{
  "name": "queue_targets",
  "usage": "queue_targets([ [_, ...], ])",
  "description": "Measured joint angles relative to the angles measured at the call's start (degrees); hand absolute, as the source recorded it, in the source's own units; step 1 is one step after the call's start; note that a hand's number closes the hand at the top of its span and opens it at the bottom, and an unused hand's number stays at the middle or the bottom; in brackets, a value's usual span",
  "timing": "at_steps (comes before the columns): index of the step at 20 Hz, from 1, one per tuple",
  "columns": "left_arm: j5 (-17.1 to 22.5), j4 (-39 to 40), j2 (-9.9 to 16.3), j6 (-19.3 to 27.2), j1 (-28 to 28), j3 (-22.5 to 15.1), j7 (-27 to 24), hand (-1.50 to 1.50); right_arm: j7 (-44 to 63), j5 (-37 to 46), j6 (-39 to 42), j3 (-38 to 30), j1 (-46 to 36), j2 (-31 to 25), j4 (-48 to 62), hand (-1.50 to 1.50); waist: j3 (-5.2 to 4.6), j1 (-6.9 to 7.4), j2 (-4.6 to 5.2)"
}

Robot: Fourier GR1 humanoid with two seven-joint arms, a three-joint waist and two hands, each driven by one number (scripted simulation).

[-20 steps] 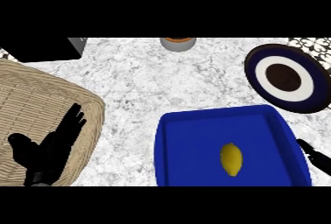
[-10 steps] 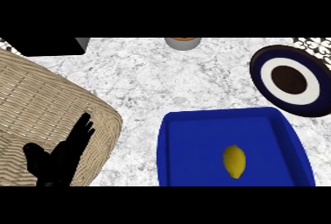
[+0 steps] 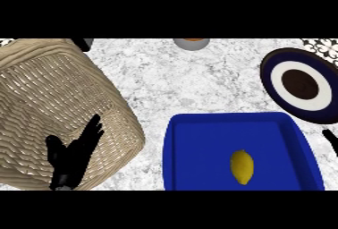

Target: Pick the lemon from the tray and place it in the plate

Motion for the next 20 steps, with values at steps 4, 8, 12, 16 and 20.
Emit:
queue_targets([
  [4, 0.0, 5.3, -1.1, -1.2, -3.3, 1.1, -1.3, 0.00, 10.4, 8.0, 1.9, 5.6, -5.6, 3.5, 0.4, -1.50, -0.13, 0.29, 0.11],
  [8, 0.0, 7.6, -1.9, -2.1, -4.2, 2.0, -2.4, 0.00, 18.3, 13.3, 5.9, 10.1, -10.6, 8.5, 1.7, -1.50, -0.05, 0.38, 0.00],
  [12, -1.1, 8.6, -3.1, -2.1, -5.0, 2.6, -2.8, 0.00, 20.7, 15.5, 9.1, 12.2, -13.1, 13.7, 3.6, -1.50, 0.04, 0.26, -0.14],
  [16, -1.2, 9.0, -3.1, -3.4, -4.8, 3.7, -3.2, 0.00, 22.7, 21.2, 9.6, 15.6, -14.5, 20.1, 6.1, -1.50, 0.03, 0.18, -0.15],
  [20, -1.9, 7.7, -3.8, -3.8, -3.4, 4.0, -3.3, 0.00, 22.2, 24.2, 11.2, 15.5, -15.5, 23.6, 9.7, -1.50, 0.00, 0.14, -0.16],
])
